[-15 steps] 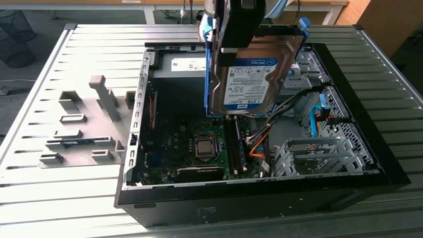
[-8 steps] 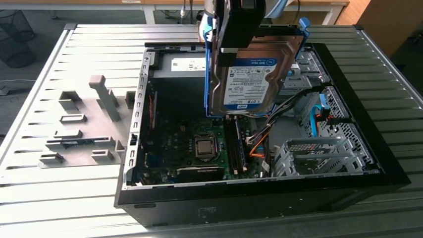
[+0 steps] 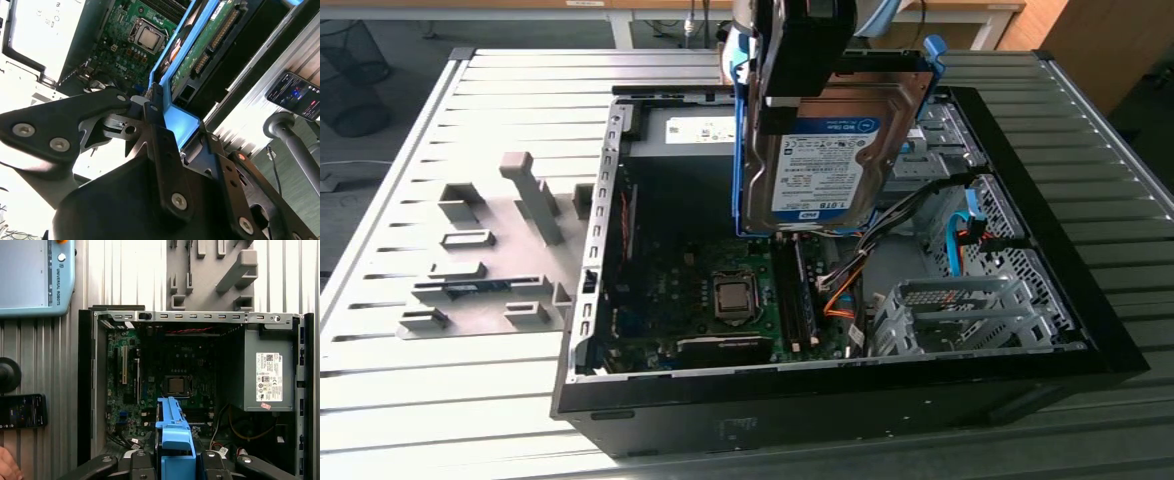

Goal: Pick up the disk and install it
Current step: 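Insert the disk into the insertion slot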

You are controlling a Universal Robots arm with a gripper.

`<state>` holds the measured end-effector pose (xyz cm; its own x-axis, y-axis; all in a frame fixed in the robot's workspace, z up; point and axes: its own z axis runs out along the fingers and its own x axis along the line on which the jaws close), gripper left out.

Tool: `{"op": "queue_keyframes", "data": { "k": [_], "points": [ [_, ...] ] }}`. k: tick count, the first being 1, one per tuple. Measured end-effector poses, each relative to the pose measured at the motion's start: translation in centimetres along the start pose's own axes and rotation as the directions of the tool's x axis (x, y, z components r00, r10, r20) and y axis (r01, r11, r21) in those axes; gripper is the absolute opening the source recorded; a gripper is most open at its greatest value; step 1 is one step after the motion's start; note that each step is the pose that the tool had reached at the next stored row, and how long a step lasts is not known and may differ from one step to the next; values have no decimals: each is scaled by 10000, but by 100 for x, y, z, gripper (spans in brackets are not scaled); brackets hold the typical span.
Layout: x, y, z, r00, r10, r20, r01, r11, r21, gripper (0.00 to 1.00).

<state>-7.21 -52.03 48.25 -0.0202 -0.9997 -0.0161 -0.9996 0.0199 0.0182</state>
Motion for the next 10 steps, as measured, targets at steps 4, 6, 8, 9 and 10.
{"op": "queue_keyframes", "data": {
  "k": [4,6,8,9,10],
  "points": [
    [10,0,-1,10000,2,-3,-2,10000,-1,36],
    [48,-1,0,10000,0,-1,0,10000,0,36],
    [94,-2,2,10000,0,0,0,10000,1,36],
    [104,-2,2,10000,0,-1,0,10000,0,36],
    [109,-6,5,10000,0,0,0,10000,0,36]
  ]
}}
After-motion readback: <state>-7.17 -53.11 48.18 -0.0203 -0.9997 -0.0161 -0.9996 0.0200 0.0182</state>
